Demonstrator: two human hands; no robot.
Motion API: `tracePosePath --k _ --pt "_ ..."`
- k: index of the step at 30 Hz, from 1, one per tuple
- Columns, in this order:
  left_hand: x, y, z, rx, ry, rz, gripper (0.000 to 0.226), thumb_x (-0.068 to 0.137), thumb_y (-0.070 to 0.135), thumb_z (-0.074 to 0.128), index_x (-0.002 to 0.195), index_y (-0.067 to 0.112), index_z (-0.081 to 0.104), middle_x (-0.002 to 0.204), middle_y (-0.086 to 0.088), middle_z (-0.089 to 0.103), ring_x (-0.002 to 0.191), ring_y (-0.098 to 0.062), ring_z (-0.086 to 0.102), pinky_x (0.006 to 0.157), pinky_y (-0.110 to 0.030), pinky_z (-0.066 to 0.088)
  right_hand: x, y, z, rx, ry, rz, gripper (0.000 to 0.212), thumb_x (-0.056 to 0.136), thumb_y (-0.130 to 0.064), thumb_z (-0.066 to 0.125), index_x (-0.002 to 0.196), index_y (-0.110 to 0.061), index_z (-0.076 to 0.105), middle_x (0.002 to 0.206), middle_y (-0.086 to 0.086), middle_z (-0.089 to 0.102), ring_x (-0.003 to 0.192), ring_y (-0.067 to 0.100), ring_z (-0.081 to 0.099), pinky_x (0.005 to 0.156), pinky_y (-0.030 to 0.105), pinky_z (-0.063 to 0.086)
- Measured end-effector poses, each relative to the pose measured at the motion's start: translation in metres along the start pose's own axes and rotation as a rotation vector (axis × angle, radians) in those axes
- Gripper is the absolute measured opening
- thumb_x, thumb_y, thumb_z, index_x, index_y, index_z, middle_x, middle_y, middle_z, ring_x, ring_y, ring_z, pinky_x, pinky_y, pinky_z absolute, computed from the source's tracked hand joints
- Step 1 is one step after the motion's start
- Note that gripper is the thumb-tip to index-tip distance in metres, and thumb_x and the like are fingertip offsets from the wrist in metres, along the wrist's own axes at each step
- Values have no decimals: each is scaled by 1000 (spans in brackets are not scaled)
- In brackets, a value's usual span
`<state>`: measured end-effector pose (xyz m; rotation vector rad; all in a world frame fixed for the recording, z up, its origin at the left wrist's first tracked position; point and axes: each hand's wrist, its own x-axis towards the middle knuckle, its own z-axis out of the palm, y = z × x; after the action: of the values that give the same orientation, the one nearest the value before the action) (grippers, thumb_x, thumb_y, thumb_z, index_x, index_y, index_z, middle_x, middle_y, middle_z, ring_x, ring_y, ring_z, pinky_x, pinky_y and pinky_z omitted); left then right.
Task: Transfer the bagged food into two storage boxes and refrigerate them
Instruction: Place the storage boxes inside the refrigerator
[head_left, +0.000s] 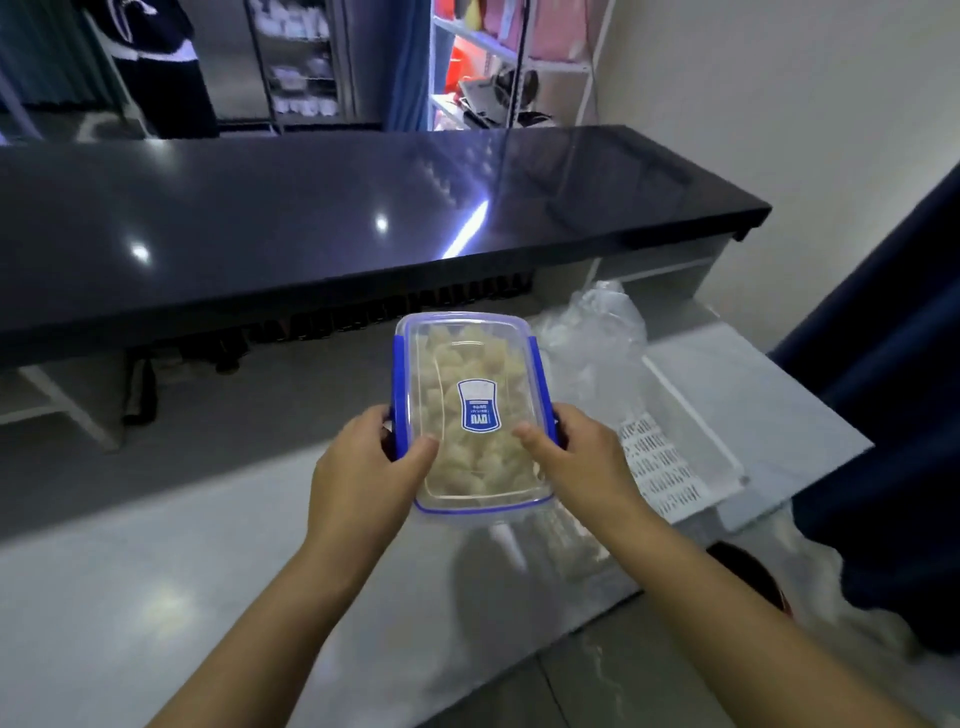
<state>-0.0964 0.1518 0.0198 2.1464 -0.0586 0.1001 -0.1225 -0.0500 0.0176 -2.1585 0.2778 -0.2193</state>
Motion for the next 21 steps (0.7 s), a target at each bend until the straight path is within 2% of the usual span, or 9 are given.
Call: tracePosePath --k 3,7,9,11,13,15,16,18,21 --pt "-8 35 30 -21 -62 71 32 78 42 61 106 29 59 89 12 65 72 -3 62 57 -21 49 -14 16 -46 18 75 22 26 81 -56 57 88 -31 61 78 -12 67 65 -1 62 52 12 47" --pt "-30 87 86 7 -177 182 36 80 45 60 111 27 57 83 13 64 68 -1 61 50 -15 43 -44 54 -116 88 169 88 30 83 -54 58 100 -30 61 90 -13 69 77 -2 66 64 23 57" --pt "-48 114 120 22 -243 226 37 79 47 58 110 28 57 80 14 64 67 -1 61 51 -18 46 -66 78 -154 118 223 129 38 81 -56 59 106 -27 60 96 -9 70 83 4 68 70 31 59" --pt "-71 140 155 23 -321 251 36 80 48 58 111 29 56 78 15 64 68 0 63 56 -27 54 -91 105 -194 141 270 168 41 80 -56 60 108 -26 60 98 -6 70 86 9 68 73 37 59" --pt "-98 164 192 15 -398 279 36 81 47 59 112 30 56 79 16 65 70 0 63 62 -34 57 -119 132 -234 137 325 192 30 83 -52 61 103 -30 61 91 -12 71 82 3 68 69 29 59" --pt "-125 188 229 13 -450 320 37 78 50 58 110 32 57 78 18 65 70 1 63 61 -31 54 -147 158 -273 104 393 207 14 84 -47 62 93 -37 60 79 -25 68 73 -8 64 56 10 51" --pt "-140 199 249 16 -473 344 38 76 51 57 110 33 57 78 18 65 70 3 62 58 -28 52 -161 172 -292 86 420 225 9 85 -45 62 89 -38 58 74 -29 66 71 -12 62 51 6 46" --pt "-170 220 288 -2 -536 375 40 76 52 56 110 32 57 81 18 65 70 4 62 56 -24 51 -187 203 -327 65 462 273 9 86 -44 61 90 -36 59 73 -24 66 70 -12 62 49 5 44" --pt "-214 245 341 -38 -643 404 36 75 53 56 106 34 56 79 21 64 69 9 62 50 -11 47 -223 247 -374 15 517 348 23 85 -46 60 98 -28 63 84 -13 69 72 -4 64 56 13 48"
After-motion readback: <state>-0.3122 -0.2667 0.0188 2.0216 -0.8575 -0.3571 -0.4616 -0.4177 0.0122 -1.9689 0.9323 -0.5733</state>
